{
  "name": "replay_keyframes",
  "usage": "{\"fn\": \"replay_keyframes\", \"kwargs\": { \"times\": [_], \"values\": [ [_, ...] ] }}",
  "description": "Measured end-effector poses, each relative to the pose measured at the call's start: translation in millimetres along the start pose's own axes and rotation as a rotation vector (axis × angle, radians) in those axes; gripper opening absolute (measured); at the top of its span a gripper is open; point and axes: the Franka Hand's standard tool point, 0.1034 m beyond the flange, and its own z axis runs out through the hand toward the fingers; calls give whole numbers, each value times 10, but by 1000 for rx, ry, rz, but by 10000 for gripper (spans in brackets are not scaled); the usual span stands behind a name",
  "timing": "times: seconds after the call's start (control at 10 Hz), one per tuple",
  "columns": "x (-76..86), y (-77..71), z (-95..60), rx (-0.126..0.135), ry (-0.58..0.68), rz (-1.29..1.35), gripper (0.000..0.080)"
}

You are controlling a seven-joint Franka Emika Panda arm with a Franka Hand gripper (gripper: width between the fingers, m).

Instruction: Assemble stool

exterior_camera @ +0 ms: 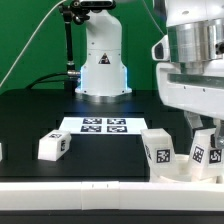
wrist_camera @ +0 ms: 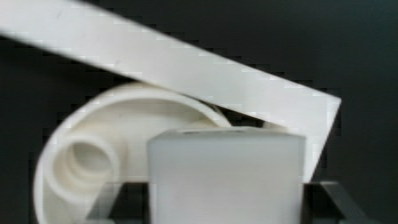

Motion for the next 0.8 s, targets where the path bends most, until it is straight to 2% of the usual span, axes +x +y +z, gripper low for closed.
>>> {"fn": "replay_keyframes", "kwargs": {
  "times": [0.8],
  "values": [
    [-50, -9, 7, 5, -29, 534, 338]
  ]
}}
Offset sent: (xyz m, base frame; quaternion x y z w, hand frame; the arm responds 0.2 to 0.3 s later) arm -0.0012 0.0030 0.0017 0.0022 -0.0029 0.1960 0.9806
